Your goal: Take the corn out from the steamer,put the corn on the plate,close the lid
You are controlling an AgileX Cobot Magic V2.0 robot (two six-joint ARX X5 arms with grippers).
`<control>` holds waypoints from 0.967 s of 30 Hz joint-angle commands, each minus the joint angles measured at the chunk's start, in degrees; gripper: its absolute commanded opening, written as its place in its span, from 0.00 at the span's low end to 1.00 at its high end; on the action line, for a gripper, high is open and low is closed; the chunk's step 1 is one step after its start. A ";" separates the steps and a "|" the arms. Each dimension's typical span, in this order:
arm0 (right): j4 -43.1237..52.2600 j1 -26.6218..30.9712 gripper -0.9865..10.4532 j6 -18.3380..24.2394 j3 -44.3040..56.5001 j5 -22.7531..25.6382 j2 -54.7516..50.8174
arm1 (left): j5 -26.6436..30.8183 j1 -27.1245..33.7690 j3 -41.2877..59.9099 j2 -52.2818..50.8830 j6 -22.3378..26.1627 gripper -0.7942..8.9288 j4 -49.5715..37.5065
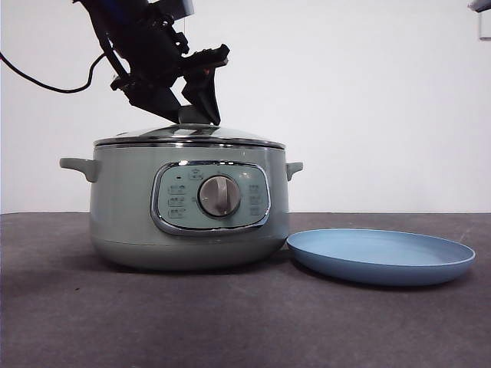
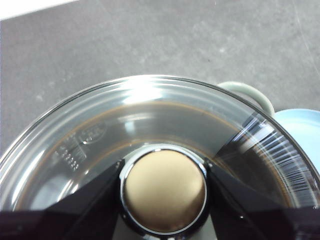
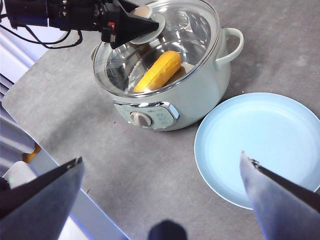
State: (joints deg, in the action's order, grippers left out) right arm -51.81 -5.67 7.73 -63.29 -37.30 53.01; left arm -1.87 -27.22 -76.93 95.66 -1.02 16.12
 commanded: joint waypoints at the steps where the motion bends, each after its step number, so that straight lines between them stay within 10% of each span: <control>1: 0.24 -0.11 0.64 -0.42 -0.20 0.17 -0.02 | -0.22 -0.04 -1.88 -1.81 -0.48 0.07 -1.01; 18: 0.90 -0.11 0.64 -0.44 -0.20 0.28 1.46 | -1.27 0.07 -7.15 -16.79 3.10 0.07 14.38; 29: 12.96 -3.34 0.64 -9.77 -0.22 0.31 6.97 | -1.18 0.77 -7.10 -31.30 4.11 0.07 27.21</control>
State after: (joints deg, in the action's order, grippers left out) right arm -39.88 -8.38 0.32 -63.31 -37.01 59.48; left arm -3.01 -26.63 -83.24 65.25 2.42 44.75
